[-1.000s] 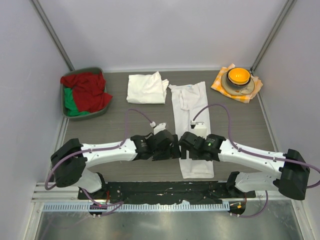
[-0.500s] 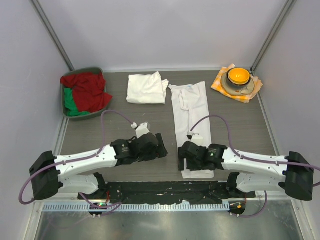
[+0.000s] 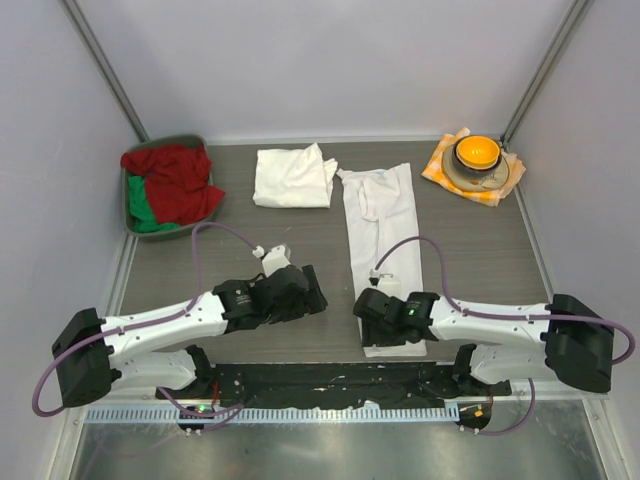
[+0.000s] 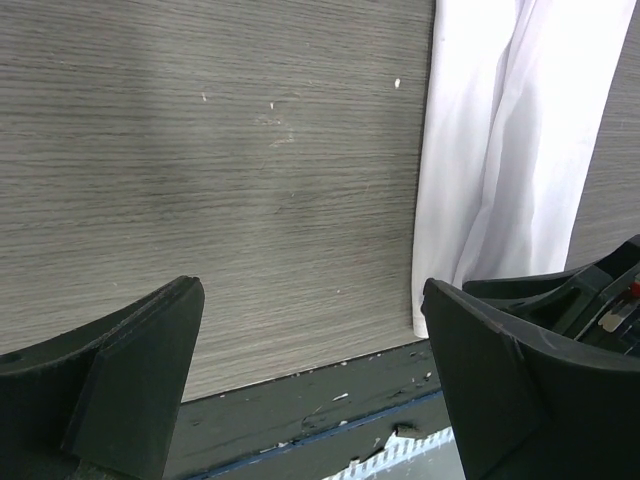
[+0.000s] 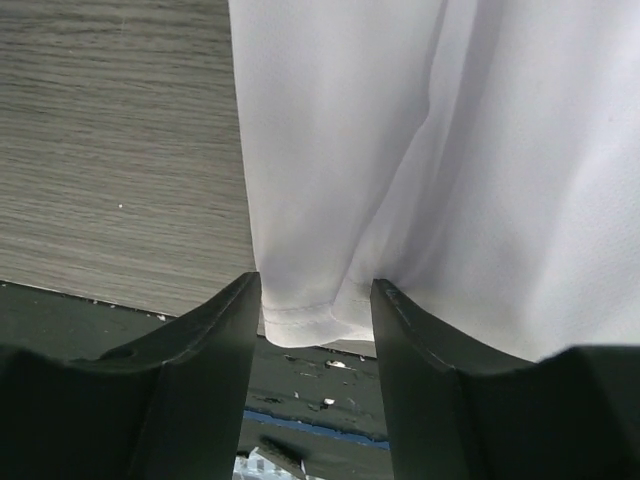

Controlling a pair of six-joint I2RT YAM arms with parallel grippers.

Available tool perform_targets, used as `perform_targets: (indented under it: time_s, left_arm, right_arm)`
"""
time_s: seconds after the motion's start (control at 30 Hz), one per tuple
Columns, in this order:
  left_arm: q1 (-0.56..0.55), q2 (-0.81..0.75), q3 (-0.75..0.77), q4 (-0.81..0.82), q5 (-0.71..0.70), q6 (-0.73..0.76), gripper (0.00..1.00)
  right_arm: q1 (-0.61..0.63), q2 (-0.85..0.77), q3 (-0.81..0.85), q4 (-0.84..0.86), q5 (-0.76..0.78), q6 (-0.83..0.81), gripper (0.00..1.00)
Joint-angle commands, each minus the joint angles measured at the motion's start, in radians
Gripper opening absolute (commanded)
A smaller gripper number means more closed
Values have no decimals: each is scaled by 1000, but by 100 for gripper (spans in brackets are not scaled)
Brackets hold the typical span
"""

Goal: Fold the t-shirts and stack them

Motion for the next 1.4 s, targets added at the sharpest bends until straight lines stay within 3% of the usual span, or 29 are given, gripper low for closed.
perform_targets:
  time_s: [0.0, 0.17, 0.33, 0.6, 0.8, 1.17, 1.27, 1.37]
  left_arm:
    - [6, -23, -11, 13, -25, -6, 97]
    - [11, -16, 0, 19, -11, 3, 97]
    - [9, 54, 57, 45, 43, 29, 96]
    - [-15, 238, 80, 210, 159, 29, 96]
    - [-78, 382, 126, 310, 236, -3, 96]
    - [-222, 439, 42, 469, 234, -161, 95]
    - [-254, 467, 19, 520, 234, -199, 92]
    - [-274, 496, -7, 581, 228, -230, 82]
  right_arm:
    - [17, 19, 2, 61, -21, 9, 53]
    - [30, 7, 60, -17, 37, 0, 63]
    - [33, -114, 201, -202, 164, -12, 71]
    - [30, -263, 274, -446, 399, 64, 86]
    - [23, -306, 203, -459, 398, 97, 87]
    - [23, -352, 148, -456, 375, 123, 86]
    - [23, -362, 137, -457, 369, 131, 86]
    - [23, -377, 127, -456, 363, 138, 86]
